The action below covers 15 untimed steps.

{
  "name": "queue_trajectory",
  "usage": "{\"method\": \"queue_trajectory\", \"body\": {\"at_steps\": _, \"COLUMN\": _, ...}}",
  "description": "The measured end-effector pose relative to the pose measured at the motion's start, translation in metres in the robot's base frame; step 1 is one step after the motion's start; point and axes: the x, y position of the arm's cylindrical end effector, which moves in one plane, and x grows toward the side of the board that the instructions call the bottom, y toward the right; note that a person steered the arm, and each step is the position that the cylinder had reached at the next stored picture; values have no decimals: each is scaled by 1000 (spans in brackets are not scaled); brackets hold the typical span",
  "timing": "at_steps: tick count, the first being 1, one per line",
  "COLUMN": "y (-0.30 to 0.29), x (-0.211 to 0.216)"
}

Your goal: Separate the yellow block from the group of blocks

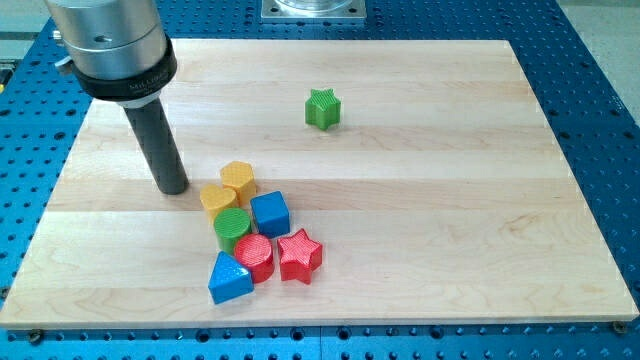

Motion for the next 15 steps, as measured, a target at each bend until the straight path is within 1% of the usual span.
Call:
{"method": "queue_trajectory", "body": {"at_steps": 3, "y": 5, "x": 3}}
{"method": "queue_trajectory", "body": {"at_steps": 5, "y": -10, "x": 37}}
{"method": "queue_trajectory", "body": {"at_steps": 7, "y": -20, "x": 41}}
{"method": "queue_trajectory", "body": {"at_steps": 8, "y": -16, "x": 41}}
{"method": "queue_trajectory", "body": {"at_steps": 9, "y": 8, "x": 57}}
{"method": "queue_trajectory", "body": {"at_steps": 10, "y": 13, "x": 72}}
{"method": "queue_trajectory", "body": {"at_steps": 11, "y": 51, "x": 23}}
{"method": "queue_trajectory", "body": {"at_steps": 12, "y": 79, "x": 11}}
{"method": "queue_trajectory", "body": {"at_steps": 13, "y": 50, "x": 41}}
{"method": "queue_trajectory", "body": {"at_steps": 14, "y": 127, "x": 43}}
{"method": "queue_trajectory", "body": {"at_steps": 15, "y": 173, "x": 21}}
